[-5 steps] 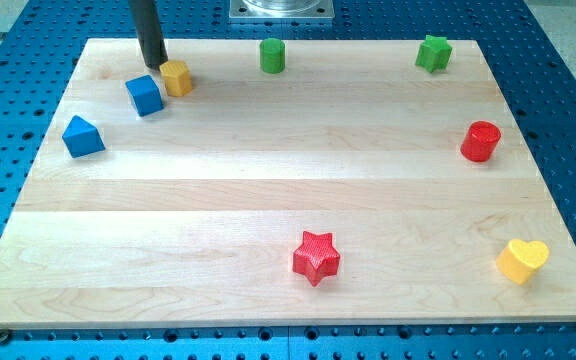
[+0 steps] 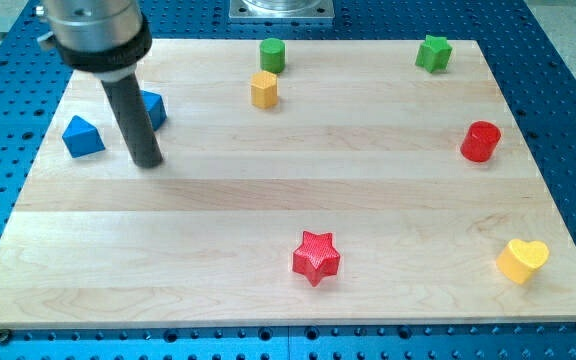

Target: Put the blue cube at the top left corner of the board

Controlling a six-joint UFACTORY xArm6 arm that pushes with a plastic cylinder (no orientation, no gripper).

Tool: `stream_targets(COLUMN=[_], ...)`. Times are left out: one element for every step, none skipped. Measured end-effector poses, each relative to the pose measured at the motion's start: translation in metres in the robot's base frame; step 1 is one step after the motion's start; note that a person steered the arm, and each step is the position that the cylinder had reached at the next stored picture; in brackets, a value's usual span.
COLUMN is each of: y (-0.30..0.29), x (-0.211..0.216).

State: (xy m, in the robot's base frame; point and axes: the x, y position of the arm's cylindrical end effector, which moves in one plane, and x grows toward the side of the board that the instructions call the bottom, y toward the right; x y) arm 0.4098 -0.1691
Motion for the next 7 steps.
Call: stream_targets(y=[0.006,-0.041,-0.046,-0.013,-0.012,-0.051,-0.066], x=[-0.043,-0.082,-0.084,-0.081,-0.113,-0.112,-0.085])
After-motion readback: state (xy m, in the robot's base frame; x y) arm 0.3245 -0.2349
